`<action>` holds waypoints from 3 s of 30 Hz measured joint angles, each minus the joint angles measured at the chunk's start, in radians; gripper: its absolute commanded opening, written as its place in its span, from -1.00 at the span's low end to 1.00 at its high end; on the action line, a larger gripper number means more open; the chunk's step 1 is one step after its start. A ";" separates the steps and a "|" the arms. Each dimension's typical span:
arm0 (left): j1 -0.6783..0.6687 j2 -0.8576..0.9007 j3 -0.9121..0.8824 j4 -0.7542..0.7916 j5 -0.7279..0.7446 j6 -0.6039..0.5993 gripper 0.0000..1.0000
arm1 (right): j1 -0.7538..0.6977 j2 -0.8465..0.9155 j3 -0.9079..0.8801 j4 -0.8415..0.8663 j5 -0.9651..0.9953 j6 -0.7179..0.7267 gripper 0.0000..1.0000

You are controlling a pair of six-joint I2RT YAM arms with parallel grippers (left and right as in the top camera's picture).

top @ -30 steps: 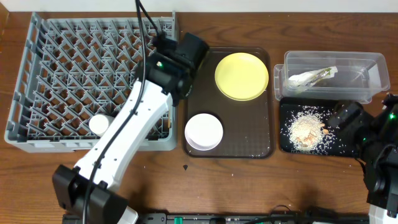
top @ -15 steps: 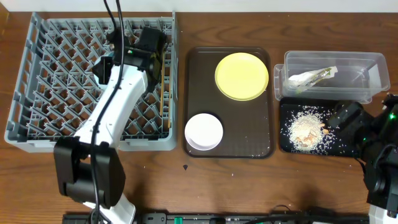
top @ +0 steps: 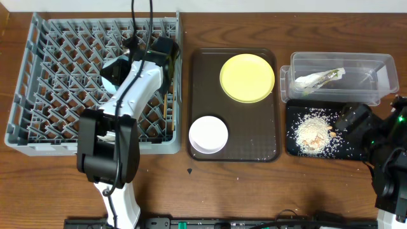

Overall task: Sort waste into correct bins and load items into the dishwasher
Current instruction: 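Carry the light-blue bowl with the left gripper into the dish rack, then move the left gripper back to the white bowl on the brown tray, then grasp the white bowl rim with the left gripper and lift it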

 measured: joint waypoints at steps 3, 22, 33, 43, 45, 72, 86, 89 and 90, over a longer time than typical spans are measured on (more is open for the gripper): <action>-0.025 0.007 0.000 -0.002 -0.023 0.000 -0.85 | 0.000 0.000 0.000 0.000 0.000 0.000 0.99; -0.194 0.037 0.000 -0.003 0.124 0.004 0.18 | 0.000 0.000 0.000 0.000 0.000 0.000 0.98; -0.334 -0.229 0.000 -0.043 0.494 0.003 0.25 | 0.000 0.000 0.000 0.000 0.000 0.000 0.99; -0.365 -0.430 -0.026 -0.161 1.056 -0.060 -0.30 | 0.000 0.000 0.000 0.000 0.000 0.000 0.99; -0.366 -0.425 -0.098 -0.114 1.111 -0.090 -0.63 | 0.000 0.000 0.000 0.000 0.000 0.000 0.98; -0.608 -0.291 -0.285 0.339 1.405 -0.137 -0.38 | 0.000 0.000 0.000 0.000 0.000 0.000 0.98; -0.451 -0.273 -0.325 0.201 1.167 -0.139 0.07 | 0.000 0.000 0.000 0.000 0.000 0.000 0.99; -0.428 -0.202 -0.334 0.236 1.199 -0.138 0.01 | 0.000 0.000 0.000 0.000 0.000 0.000 0.98; -0.423 -0.187 -0.335 0.242 1.210 -0.139 -0.10 | 0.000 0.000 0.000 0.000 0.000 0.000 0.99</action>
